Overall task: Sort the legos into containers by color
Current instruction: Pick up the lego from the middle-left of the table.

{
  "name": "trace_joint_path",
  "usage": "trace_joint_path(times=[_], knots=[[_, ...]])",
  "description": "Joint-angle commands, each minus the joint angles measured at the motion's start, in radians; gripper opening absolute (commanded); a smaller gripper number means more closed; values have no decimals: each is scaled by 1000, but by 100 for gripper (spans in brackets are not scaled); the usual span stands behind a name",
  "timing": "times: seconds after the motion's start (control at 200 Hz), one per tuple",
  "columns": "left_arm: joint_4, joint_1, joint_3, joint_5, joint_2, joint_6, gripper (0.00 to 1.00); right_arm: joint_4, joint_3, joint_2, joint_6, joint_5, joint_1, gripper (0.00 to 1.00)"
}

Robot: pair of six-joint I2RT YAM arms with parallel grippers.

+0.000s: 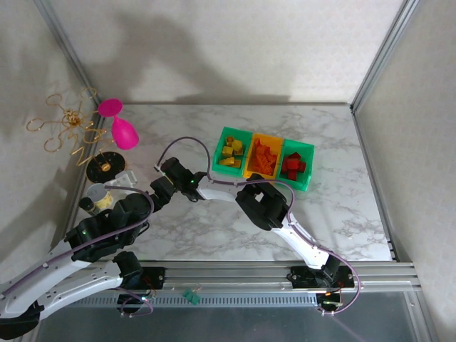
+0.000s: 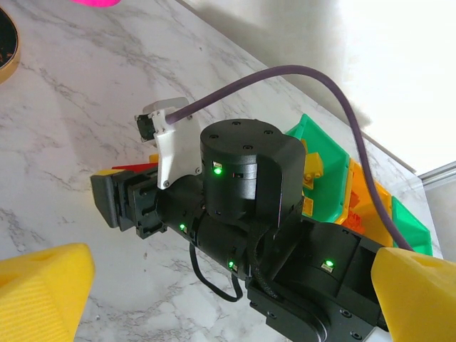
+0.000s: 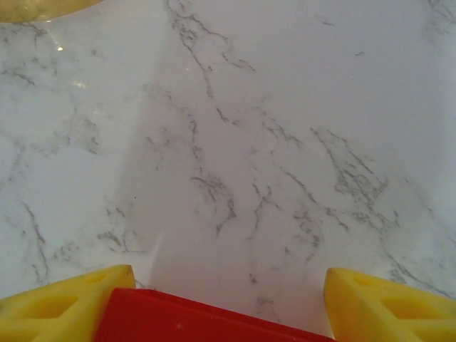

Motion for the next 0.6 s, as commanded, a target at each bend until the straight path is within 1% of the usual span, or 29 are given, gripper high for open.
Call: trace_joint_path(times=[0.0, 0.055, 0.125, 0.215, 0.34, 0.491, 0.596], knots=[[-42, 8, -11, -59, -6, -123, 100, -3, 7, -19, 16, 32, -1, 61], [-43, 9, -7, -56, -6, -123, 100, 8, -18, -49, 22, 27, 0, 57], [-44, 8, -4, -50, -7, -122, 100, 18, -54, -96, 29, 24, -1, 55], [-42, 8, 3, -39, -9, -118, 100, 28, -113, -173, 41, 17, -5, 55], [-15, 8, 14, -13, -7, -87, 100, 51, -238, -312, 80, 14, -30, 55], [31, 8, 23, 12, 14, -39, 100, 38, -407, -495, 150, 47, -94, 55], [88, 8, 18, 38, 51, -8, 100, 1, -524, -628, 228, 65, -168, 55]])
